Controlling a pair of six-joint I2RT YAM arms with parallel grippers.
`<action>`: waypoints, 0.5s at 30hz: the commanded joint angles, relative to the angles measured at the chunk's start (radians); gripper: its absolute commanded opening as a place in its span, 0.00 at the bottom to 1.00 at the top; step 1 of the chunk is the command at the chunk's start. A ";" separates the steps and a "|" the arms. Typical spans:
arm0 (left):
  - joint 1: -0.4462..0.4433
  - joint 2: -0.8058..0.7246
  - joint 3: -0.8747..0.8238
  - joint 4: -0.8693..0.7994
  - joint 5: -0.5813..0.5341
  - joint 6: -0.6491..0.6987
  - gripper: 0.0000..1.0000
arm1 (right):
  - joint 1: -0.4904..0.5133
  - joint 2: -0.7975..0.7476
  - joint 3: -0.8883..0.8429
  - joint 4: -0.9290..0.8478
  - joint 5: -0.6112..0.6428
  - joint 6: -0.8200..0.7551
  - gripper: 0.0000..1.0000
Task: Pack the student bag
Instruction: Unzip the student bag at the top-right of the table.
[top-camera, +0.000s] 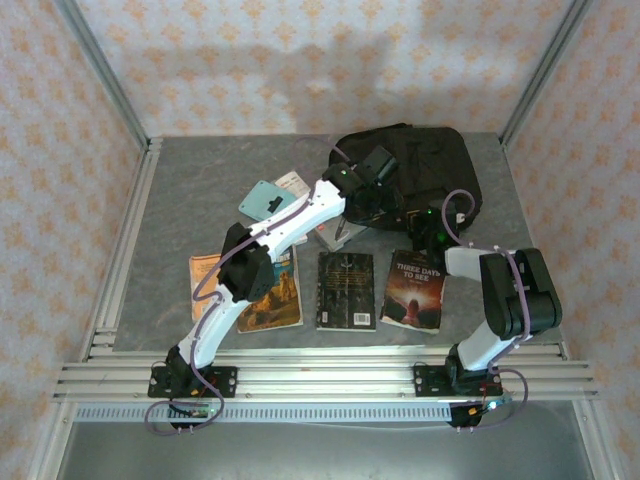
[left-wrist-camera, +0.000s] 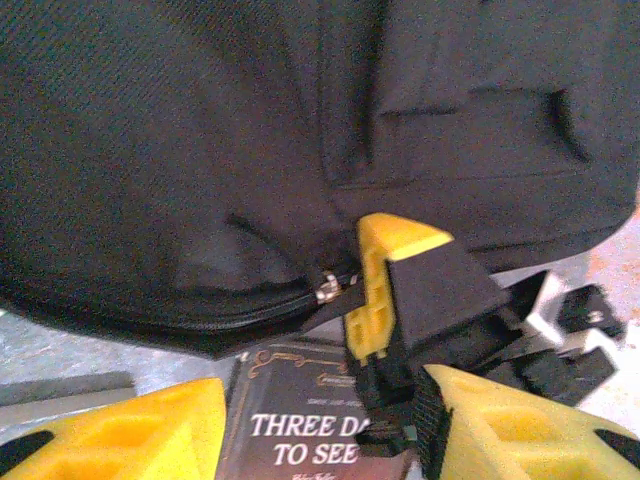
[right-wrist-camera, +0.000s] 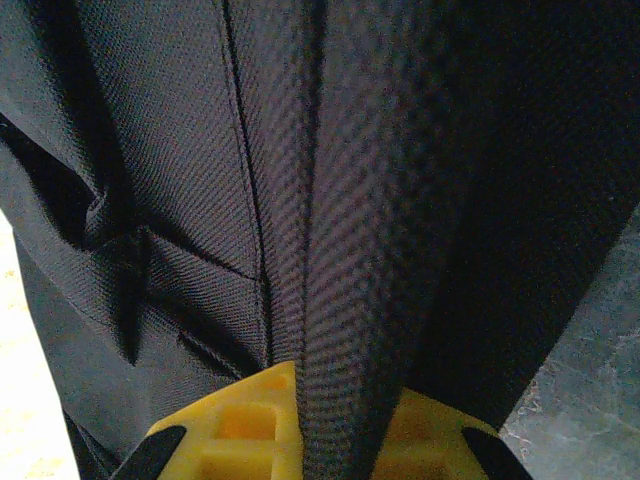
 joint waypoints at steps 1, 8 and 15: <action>0.003 -0.023 0.028 0.023 -0.009 -0.024 0.52 | 0.014 0.014 -0.019 -0.002 -0.027 0.013 0.00; 0.012 0.022 0.030 0.001 -0.046 -0.096 0.52 | 0.016 0.012 -0.011 -0.001 -0.028 0.028 0.00; 0.027 0.109 0.110 0.034 -0.045 -0.136 0.49 | 0.018 0.012 -0.012 0.024 -0.039 0.037 0.00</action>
